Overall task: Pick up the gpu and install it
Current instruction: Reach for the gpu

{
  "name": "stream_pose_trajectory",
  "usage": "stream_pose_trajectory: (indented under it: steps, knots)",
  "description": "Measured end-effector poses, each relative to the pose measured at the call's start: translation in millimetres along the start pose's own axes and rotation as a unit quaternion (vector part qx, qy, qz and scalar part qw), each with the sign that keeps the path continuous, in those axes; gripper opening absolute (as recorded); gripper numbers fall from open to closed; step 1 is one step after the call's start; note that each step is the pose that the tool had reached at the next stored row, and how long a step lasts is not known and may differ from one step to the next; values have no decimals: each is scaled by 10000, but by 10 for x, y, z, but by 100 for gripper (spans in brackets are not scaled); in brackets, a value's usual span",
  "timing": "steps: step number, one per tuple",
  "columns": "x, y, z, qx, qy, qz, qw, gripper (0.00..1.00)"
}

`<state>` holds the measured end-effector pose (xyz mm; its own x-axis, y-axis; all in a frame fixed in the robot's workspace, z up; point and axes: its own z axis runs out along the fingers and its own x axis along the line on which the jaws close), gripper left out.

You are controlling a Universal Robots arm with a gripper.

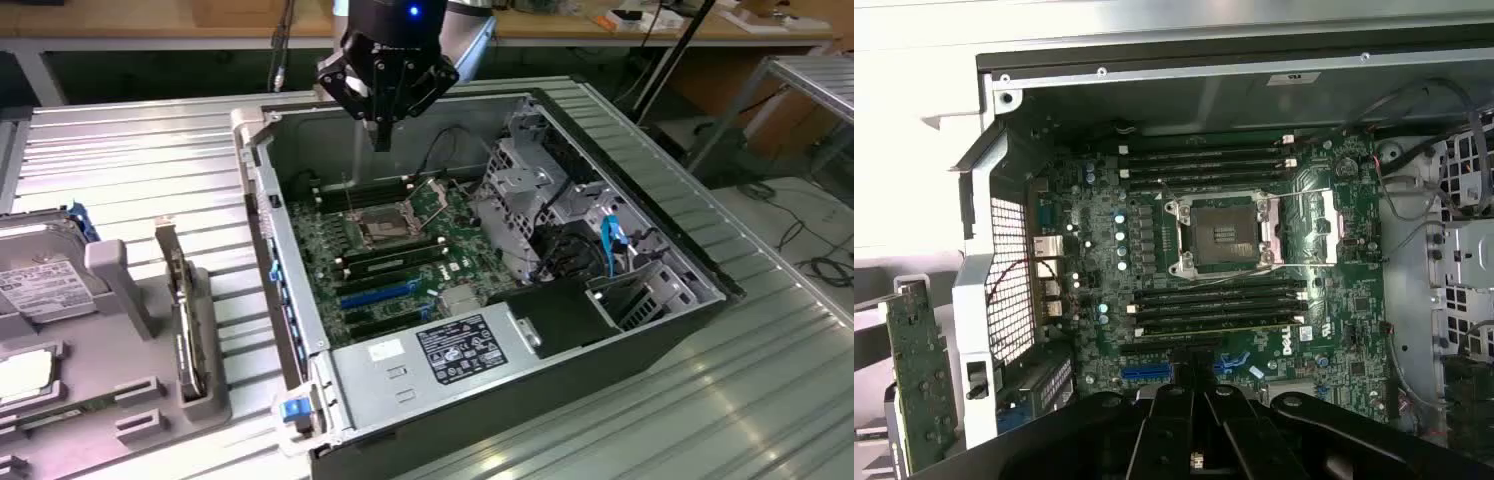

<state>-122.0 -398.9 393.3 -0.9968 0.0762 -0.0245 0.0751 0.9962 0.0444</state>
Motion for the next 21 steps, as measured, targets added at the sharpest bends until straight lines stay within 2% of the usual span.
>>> stream_pose_trajectory:
  steps: [10, 15, 21]
  knots:
    - [22, -2, 0, 0, 0, 0, 10000, 11]
    - [143, -11, -4, 0, 0, 0, 10000, 11]
    - [222, -16, -6, 0, 0, 0, 10000, 11]
